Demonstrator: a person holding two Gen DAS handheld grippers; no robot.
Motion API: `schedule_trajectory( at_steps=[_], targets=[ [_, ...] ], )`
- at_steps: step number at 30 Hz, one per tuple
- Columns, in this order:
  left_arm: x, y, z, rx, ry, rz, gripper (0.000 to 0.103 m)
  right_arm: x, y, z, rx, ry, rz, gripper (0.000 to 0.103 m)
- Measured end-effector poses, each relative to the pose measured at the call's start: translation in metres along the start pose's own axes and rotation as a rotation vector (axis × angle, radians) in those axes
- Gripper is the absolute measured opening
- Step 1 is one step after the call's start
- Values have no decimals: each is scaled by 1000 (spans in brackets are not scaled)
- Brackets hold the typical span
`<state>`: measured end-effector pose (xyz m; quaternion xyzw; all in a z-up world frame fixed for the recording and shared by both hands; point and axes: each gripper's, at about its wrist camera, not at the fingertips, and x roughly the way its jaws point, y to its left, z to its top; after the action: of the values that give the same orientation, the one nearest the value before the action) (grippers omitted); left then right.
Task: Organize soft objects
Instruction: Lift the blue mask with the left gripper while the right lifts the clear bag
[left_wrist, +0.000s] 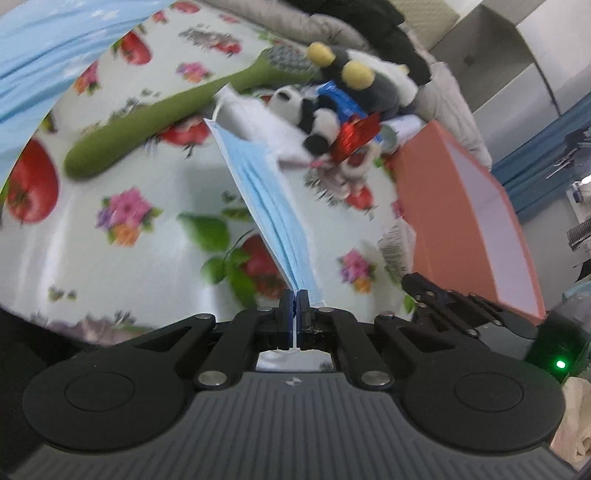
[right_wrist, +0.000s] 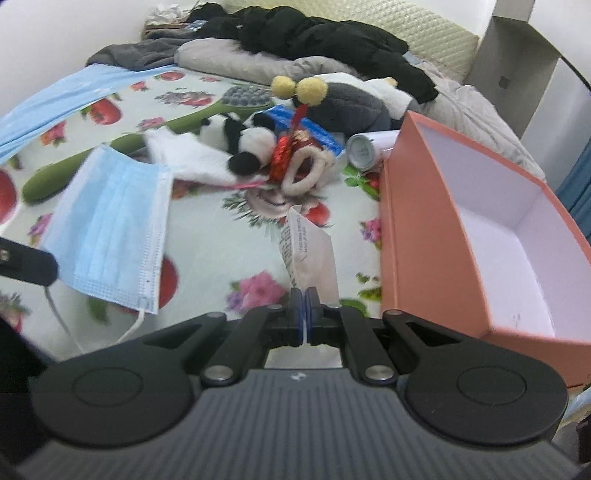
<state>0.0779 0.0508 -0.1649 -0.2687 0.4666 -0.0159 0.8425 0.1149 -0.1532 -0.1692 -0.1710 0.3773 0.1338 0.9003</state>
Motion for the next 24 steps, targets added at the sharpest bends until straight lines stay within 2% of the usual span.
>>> schedule_trajectory(
  at_steps=[6,10,23,24],
  targets=[
    [5,28,-9,-33,40,114,2,-7,13,-11,12,24,101,7],
    [5,47,-5,-56,39,157,2,-4,19,-12,24,27,128,8],
    [13,50,-2,-51,43,199,3,-4,3,-17,141,5,225,9],
    [12,50,-2,-55,42,197,10,-4,2,-17,144,4,231,9]
  ],
)
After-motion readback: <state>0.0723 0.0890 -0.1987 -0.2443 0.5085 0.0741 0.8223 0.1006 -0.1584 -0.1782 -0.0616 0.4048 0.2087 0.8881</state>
